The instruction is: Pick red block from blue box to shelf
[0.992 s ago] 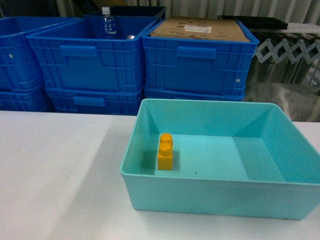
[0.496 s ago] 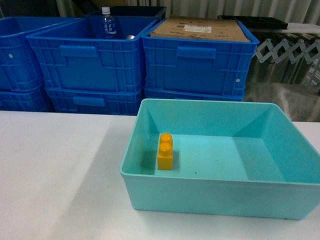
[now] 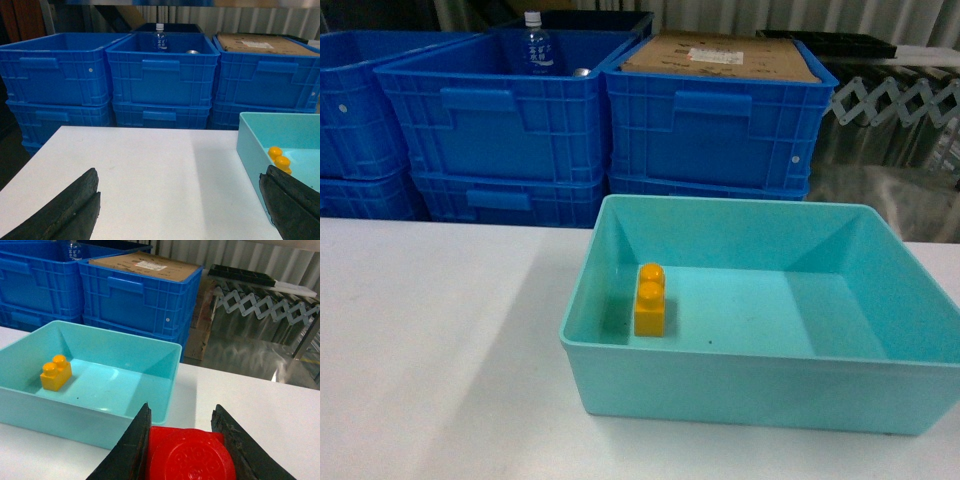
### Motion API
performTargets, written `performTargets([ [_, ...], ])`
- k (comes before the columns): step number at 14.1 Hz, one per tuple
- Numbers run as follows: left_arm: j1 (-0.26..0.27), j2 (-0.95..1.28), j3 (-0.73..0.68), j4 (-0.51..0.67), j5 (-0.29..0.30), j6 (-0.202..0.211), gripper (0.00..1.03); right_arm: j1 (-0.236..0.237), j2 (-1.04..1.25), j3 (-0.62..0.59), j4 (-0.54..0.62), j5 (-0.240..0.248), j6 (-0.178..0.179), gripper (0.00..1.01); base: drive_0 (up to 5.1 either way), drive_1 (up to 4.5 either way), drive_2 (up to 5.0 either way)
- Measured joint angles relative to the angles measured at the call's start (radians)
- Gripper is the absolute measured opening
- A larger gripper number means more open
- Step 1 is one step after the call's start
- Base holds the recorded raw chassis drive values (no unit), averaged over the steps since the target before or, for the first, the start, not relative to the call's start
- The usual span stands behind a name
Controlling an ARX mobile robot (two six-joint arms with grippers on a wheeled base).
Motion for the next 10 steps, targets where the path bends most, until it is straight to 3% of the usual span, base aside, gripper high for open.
performTargets([
  [3, 0.0, 0.0, 0.0, 0.003, 0.001, 0.0, 0.98, 0.0, 0.0, 0.0, 0.001, 0.0, 0.0, 0.29, 4.0, -4.32, 0.2],
  [10, 0.0, 0.0, 0.0, 0.003, 0.002, 0.0, 0.98, 0.0, 0.0, 0.0, 0.001, 0.0, 0.0, 0.29, -0.1, -0.13, -0.1],
])
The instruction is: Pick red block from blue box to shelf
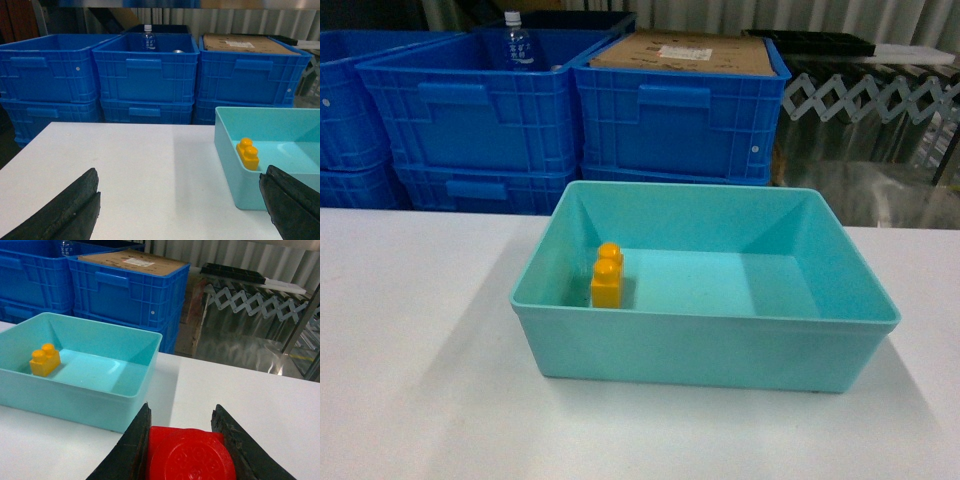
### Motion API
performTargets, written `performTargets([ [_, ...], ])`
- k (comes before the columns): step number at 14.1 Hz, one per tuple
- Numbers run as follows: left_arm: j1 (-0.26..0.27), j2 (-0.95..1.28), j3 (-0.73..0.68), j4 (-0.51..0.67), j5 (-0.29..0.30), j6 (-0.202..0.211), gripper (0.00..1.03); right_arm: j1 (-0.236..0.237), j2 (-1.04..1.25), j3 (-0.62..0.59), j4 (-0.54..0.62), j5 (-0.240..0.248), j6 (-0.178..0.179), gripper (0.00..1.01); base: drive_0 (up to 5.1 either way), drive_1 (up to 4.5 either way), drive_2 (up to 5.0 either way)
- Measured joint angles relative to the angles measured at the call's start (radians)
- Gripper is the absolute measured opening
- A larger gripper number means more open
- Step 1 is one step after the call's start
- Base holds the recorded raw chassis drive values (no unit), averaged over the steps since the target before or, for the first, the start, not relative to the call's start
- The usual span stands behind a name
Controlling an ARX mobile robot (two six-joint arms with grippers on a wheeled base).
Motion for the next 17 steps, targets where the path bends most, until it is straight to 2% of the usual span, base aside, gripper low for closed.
performTargets([
  [17, 0.0, 0.0, 0.0, 0.0, 0.0, 0.0, 0.98, 0.0, 0.0, 0.0, 0.0, 0.0, 0.0, 0.29, -1.4, -1.44, -1.4],
])
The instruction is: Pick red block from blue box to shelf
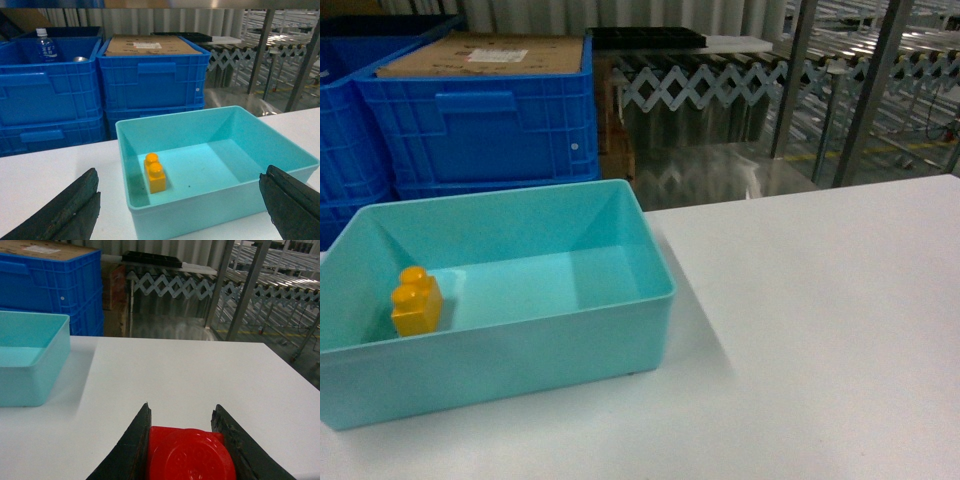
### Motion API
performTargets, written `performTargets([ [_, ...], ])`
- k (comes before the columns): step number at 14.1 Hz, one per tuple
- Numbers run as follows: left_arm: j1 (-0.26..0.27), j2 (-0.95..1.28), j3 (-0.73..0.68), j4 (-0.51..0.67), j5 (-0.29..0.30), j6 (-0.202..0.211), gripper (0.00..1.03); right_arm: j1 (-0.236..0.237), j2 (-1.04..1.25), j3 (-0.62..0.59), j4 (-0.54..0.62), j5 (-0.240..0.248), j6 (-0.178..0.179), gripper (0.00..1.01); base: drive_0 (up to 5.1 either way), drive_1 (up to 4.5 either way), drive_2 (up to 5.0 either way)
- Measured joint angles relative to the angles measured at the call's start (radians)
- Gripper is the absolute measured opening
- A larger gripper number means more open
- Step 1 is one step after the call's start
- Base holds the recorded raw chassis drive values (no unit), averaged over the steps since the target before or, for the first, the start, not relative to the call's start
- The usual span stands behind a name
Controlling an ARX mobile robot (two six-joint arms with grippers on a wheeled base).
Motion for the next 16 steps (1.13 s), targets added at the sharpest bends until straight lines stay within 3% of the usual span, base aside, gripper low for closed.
performTargets([
  [16, 0.0, 0.0, 0.0, 0.0, 0.0, 0.0, 0.98, 0.0, 0.0, 0.0, 0.0, 0.0, 0.0, 0.29, -1.4, -1.42, -1.4],
])
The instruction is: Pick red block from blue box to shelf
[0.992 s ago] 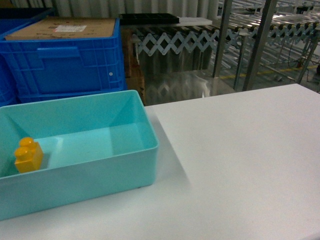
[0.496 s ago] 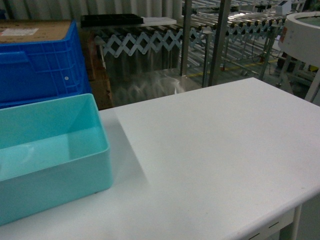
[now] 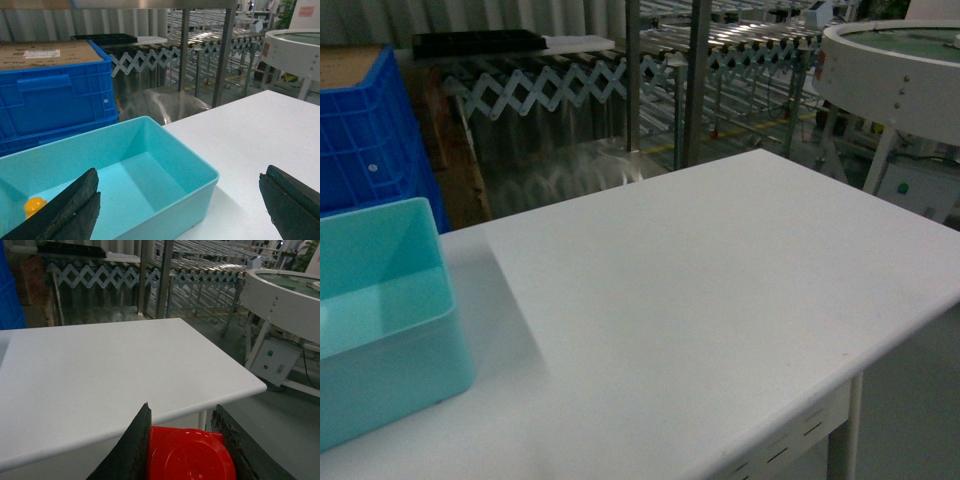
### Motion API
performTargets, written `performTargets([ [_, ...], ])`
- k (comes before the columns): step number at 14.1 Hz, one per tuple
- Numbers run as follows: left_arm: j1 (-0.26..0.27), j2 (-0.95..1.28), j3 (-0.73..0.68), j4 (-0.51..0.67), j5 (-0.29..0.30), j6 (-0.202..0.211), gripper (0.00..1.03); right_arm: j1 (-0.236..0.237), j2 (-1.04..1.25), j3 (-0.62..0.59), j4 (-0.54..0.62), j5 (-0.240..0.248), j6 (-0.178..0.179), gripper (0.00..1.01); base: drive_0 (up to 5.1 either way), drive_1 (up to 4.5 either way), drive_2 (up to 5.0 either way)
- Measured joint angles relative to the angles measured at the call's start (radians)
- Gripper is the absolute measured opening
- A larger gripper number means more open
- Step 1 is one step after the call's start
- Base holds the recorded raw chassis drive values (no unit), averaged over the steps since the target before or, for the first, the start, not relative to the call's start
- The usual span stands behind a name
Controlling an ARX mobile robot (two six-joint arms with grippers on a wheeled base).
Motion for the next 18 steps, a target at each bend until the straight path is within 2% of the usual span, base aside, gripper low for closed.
performTargets([
  [18, 0.0, 0.0, 0.0, 0.0, 0.0, 0.0, 0.98, 0.0, 0.0, 0.0, 0.0, 0.0, 0.0, 0.29, -1.4, -1.4, -1.4],
])
